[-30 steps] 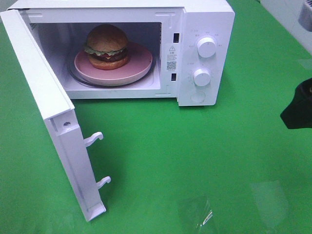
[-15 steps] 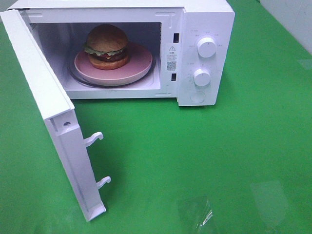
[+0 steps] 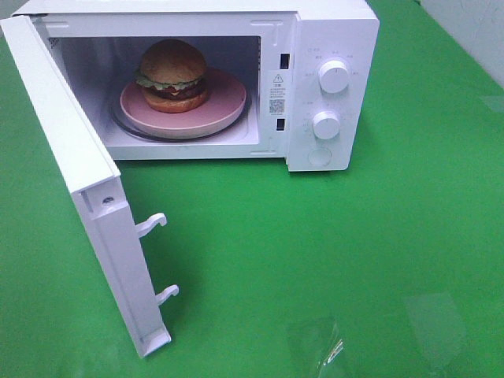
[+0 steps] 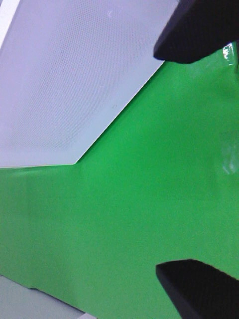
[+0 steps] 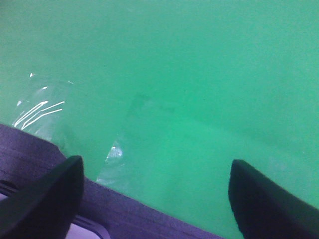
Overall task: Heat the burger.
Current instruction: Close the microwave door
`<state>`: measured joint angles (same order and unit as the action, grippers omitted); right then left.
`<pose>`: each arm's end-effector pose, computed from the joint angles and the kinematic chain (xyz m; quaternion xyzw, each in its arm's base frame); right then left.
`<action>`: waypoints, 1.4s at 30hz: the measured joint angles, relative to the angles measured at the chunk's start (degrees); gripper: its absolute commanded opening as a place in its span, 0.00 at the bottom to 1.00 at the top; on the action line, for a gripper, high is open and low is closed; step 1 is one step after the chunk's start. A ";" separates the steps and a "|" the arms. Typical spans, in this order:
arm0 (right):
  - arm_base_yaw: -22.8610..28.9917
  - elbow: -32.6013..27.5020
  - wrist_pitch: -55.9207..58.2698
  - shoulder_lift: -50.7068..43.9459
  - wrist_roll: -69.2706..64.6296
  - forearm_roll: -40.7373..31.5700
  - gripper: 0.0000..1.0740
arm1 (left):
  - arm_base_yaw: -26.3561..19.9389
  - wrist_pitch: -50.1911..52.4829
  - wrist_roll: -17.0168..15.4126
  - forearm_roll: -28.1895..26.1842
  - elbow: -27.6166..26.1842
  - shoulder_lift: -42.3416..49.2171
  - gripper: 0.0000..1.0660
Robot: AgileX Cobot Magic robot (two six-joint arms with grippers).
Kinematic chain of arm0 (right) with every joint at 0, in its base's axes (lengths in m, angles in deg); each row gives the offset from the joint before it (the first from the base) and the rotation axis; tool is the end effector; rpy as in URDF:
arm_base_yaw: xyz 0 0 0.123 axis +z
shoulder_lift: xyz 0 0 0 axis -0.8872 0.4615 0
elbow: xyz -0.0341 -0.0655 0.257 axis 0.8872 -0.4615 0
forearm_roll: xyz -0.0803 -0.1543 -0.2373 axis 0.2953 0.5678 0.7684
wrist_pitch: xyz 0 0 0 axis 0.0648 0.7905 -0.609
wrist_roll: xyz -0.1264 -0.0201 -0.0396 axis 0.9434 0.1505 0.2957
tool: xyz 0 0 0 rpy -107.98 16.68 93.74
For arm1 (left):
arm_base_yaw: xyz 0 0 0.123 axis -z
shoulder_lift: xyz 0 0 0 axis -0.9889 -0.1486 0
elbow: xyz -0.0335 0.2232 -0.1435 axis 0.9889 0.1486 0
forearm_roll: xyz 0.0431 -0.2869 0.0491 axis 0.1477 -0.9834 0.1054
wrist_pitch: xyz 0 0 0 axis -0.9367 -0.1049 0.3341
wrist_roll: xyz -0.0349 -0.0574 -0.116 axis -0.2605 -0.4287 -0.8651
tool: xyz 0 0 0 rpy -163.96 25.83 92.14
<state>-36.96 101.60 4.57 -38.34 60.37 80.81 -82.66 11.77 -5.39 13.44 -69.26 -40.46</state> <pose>0.1496 0.0525 0.2499 -0.1601 0.9177 0.0298 0.3624 0.0856 -0.0108 0.2840 0.0431 0.8476 -0.0178 0.5286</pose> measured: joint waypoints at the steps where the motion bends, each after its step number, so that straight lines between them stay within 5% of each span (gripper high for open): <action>1: 0.00 -0.46 -0.17 -0.97 -0.29 0.00 0.71 | 0.00 0.00 0.00 0.00 0.00 0.00 0.94; 6: -1.55 -2.81 -1.95 -4.93 -1.89 -0.52 0.71 | 0.00 0.00 0.00 0.00 0.00 0.00 0.94; 22: -19.37 -4.13 -2.69 -25.50 1.78 -3.09 0.71 | 0.00 0.00 0.00 0.00 0.00 0.00 0.94; 42: -20.00 -4.13 -2.69 -27.56 2.18 -3.27 0.71 | 0.00 0.00 0.00 0.00 0.00 0.00 0.94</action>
<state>-56.96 97.48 1.88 -65.90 62.55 77.54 -82.66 11.77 -5.39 13.44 -69.26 -40.46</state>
